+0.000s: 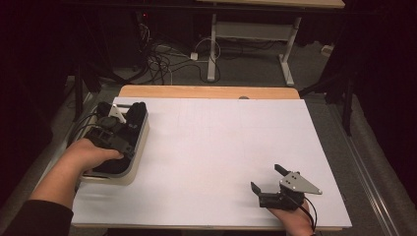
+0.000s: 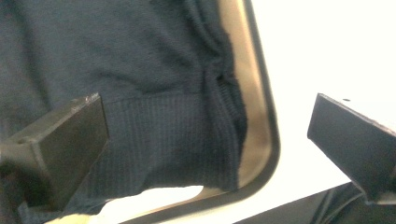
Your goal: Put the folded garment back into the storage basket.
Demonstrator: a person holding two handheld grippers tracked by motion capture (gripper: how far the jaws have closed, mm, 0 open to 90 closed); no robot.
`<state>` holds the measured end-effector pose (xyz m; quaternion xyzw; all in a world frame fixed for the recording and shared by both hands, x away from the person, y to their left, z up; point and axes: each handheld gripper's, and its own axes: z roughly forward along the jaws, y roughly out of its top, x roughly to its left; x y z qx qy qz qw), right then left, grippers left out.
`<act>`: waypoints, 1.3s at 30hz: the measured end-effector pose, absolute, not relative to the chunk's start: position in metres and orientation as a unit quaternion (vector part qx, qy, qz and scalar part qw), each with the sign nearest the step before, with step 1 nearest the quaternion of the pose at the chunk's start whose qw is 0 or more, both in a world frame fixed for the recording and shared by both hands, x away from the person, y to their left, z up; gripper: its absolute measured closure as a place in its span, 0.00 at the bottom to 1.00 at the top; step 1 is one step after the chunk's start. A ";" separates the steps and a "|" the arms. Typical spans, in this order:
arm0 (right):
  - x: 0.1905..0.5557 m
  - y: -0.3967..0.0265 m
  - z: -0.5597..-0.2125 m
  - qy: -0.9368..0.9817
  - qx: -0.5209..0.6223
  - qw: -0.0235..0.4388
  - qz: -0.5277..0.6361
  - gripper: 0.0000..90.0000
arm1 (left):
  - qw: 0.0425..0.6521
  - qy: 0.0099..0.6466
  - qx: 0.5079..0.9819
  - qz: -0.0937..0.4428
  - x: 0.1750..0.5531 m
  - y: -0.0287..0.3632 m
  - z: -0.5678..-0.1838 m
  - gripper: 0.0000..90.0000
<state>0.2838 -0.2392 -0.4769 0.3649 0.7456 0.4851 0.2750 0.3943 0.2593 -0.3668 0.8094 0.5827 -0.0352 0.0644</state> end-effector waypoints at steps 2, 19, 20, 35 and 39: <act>0.283 -0.240 -0.477 0.745 0.366 0.274 0.486 0.00 | 0.066 0.580 0.811 -0.037 0.395 0.254 -0.366 0.00; 0.282 -0.241 -0.477 0.744 0.368 0.275 0.484 0.00 | 0.081 0.537 0.839 -0.039 0.398 0.194 -0.358 0.00; 0.282 -0.241 -0.477 0.744 0.368 0.274 0.485 0.00 | 0.083 0.534 0.840 -0.041 0.399 0.190 -0.359 0.00; 0.282 -0.243 -0.477 0.744 0.368 0.275 0.486 0.00 | 0.092 0.502 0.858 -0.054 0.401 0.157 -0.383 0.00; 0.281 -0.243 -0.477 0.744 0.368 0.274 0.486 0.00 | 0.102 0.492 0.864 -0.045 0.399 0.151 -0.392 0.00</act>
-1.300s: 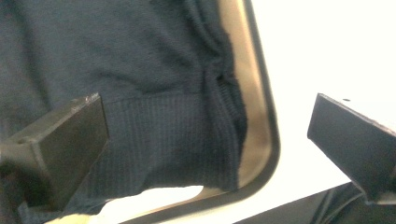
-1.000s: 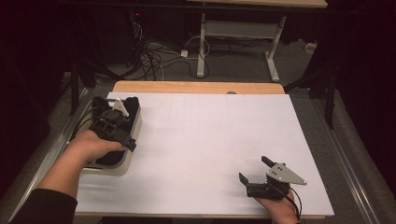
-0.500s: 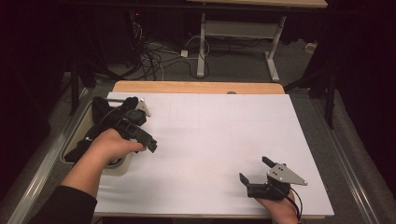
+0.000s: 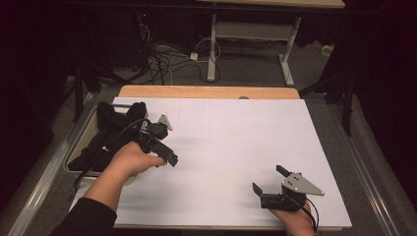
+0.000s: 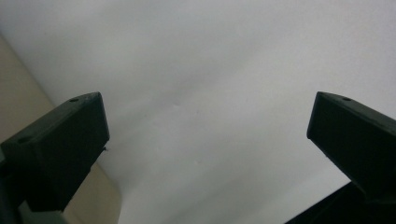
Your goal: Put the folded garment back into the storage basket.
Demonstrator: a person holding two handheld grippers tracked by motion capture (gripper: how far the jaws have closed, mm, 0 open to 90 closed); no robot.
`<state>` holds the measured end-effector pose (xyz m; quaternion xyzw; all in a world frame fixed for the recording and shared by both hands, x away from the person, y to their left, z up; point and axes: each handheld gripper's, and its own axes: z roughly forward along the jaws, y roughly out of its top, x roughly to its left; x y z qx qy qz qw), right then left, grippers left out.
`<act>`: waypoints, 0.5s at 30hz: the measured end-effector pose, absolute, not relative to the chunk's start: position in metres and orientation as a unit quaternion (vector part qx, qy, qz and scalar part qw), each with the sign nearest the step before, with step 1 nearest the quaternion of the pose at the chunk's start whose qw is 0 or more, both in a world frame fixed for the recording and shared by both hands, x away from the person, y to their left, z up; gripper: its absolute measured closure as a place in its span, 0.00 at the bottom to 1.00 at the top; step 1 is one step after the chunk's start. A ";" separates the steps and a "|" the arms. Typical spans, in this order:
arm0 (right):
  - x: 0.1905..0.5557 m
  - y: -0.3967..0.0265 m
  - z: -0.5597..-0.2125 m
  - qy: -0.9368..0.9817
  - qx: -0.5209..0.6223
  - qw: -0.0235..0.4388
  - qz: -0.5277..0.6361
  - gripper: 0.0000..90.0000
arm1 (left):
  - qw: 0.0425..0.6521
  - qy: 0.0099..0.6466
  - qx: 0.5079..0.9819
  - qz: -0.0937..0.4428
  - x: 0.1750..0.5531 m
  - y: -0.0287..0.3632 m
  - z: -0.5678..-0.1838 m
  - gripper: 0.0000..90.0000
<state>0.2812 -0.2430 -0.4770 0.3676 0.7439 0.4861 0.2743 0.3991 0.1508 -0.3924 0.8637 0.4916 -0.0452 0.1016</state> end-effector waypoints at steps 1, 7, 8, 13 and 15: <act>0.281 -0.243 -0.477 0.744 0.367 0.274 0.487 0.00 | 0.098 0.490 0.865 -0.041 0.398 0.149 -0.397 0.00; 0.281 -0.243 -0.477 0.744 0.367 0.273 0.487 0.00 | 0.107 0.483 0.868 -0.038 0.394 0.146 -0.420 0.00; 0.281 -0.242 -0.477 0.744 0.366 0.274 0.488 0.00 | 0.109 0.482 0.868 -0.039 0.393 0.145 -0.423 0.00; 0.281 -0.241 -0.477 0.745 0.365 0.273 0.486 0.00 | 0.116 0.482 0.867 -0.039 0.389 0.141 -0.435 0.00; 0.281 -0.241 -0.477 0.745 0.364 0.273 0.487 0.00 | 0.117 0.479 0.869 -0.037 0.387 0.137 -0.438 0.00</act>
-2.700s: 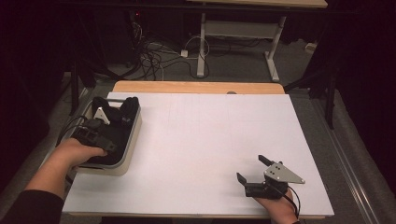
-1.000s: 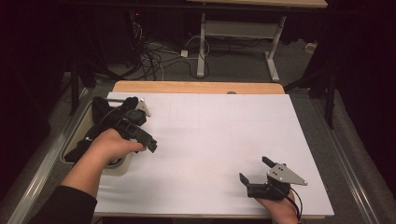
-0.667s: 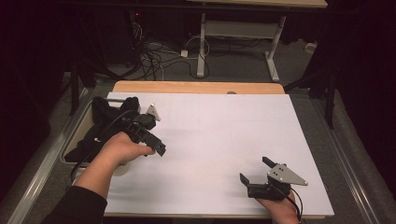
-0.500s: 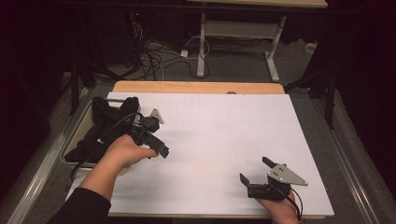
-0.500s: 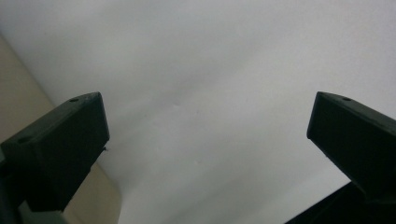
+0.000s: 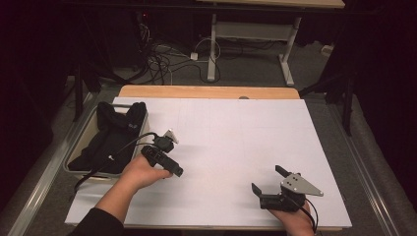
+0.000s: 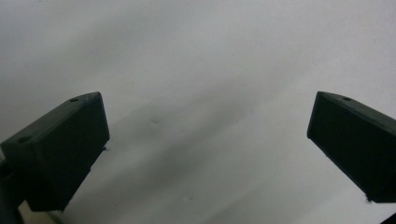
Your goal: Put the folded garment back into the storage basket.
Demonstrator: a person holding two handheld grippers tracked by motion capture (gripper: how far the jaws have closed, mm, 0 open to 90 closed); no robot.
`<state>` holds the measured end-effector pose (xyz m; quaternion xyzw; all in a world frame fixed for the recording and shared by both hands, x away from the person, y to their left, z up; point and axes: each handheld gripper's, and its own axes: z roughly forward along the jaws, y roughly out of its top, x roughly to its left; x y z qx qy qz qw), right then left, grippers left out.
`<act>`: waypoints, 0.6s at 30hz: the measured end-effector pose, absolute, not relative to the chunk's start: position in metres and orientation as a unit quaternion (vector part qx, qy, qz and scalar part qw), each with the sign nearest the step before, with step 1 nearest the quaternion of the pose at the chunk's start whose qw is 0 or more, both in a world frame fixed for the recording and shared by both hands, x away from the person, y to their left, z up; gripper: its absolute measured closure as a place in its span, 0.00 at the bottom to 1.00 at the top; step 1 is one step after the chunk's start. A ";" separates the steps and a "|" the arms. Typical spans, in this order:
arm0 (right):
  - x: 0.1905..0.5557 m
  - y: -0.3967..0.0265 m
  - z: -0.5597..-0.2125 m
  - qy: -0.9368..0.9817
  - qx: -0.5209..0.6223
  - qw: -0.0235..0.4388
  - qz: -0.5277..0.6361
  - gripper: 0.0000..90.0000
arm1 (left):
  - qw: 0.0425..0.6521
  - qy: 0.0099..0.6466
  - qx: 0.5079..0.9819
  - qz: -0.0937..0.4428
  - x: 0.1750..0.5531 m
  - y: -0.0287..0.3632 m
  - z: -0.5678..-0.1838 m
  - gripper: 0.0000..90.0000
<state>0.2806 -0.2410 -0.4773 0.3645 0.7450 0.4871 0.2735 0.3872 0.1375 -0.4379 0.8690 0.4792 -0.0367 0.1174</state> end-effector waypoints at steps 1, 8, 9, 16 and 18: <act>0.281 -0.241 -0.477 0.745 0.365 0.273 0.487 0.00 | 0.119 0.480 0.869 -0.037 0.387 0.137 -0.439 0.00; 0.280 -0.241 -0.477 0.745 0.363 0.274 0.487 0.00 | 0.146 0.470 0.870 -0.020 0.381 0.133 -0.449 0.00; 0.280 -0.241 -0.477 0.745 0.363 0.274 0.488 0.00 | 0.154 0.468 0.870 -0.015 0.379 0.134 -0.451 0.00; 0.280 -0.240 -0.476 0.743 0.364 0.273 0.490 0.00 | 0.235 0.460 0.856 0.011 0.371 0.139 -0.463 0.00; 0.280 -0.240 -0.476 0.744 0.363 0.273 0.490 0.00 | 0.251 0.455 0.854 0.018 0.369 0.140 -0.466 0.00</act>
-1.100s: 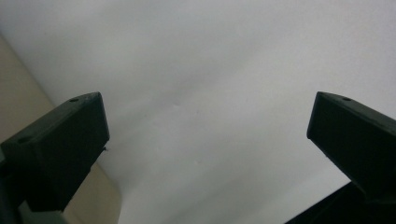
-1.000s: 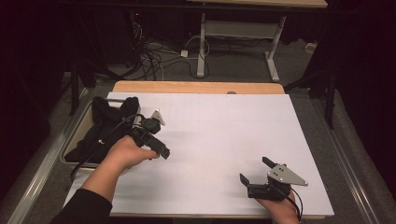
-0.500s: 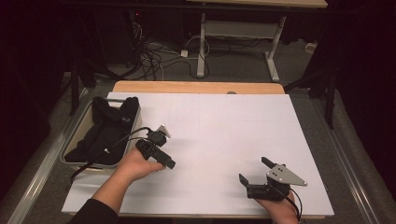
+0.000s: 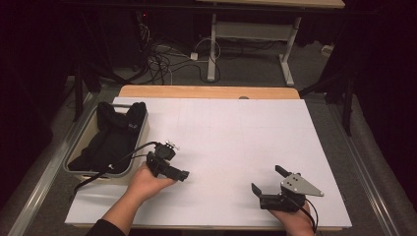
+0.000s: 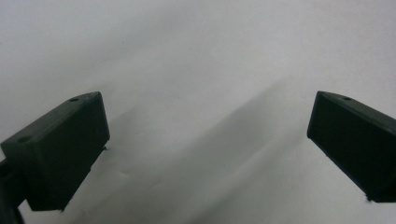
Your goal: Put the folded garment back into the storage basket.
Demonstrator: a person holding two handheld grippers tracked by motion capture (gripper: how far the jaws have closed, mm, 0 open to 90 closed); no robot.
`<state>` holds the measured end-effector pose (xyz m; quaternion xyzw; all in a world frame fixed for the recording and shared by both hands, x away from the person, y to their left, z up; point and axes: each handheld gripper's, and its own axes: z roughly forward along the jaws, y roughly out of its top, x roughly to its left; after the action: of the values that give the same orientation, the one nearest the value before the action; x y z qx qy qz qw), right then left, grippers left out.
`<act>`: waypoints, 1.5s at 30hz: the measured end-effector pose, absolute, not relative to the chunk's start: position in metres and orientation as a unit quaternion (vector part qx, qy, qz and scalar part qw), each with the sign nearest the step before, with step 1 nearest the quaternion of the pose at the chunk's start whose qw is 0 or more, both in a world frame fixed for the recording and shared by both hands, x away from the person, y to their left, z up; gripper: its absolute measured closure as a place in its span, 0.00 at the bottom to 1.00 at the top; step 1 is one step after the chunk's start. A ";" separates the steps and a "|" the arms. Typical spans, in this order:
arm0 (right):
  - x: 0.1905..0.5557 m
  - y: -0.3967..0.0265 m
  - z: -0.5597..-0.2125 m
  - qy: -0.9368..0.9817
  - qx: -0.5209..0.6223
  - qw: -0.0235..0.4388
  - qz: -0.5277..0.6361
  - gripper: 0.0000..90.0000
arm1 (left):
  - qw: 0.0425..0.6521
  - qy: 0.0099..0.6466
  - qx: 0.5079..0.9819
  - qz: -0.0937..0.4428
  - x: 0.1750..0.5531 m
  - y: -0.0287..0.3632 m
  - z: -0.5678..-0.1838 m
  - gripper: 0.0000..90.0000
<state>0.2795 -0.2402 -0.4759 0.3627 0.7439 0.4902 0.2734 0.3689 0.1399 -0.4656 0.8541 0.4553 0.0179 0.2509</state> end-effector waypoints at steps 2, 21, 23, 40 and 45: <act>0.280 -0.240 -0.476 0.744 0.362 0.274 0.490 0.00 | 0.262 0.453 0.852 0.023 0.367 0.140 -0.467 0.00; 0.271 -0.244 -0.477 0.732 0.362 0.283 0.504 0.00 | 0.446 0.399 0.796 0.089 0.341 0.152 -0.489 0.00; 0.270 -0.244 -0.477 0.729 0.360 0.282 0.510 0.00 | 0.464 0.388 0.791 0.095 0.338 0.155 -0.489 0.00; 0.269 -0.247 -0.477 0.708 0.379 0.293 0.519 0.00 | 0.569 0.321 0.743 0.147 0.309 0.171 -0.487 0.00; 0.264 -0.250 -0.477 0.706 0.379 0.298 0.519 0.00 | 0.579 0.313 0.736 0.159 0.305 0.172 -0.487 0.00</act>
<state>0.2642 -0.2498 -0.4767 0.3793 0.7058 0.5190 0.2976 0.3046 0.1721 -0.4868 0.7361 0.3130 0.1591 0.5786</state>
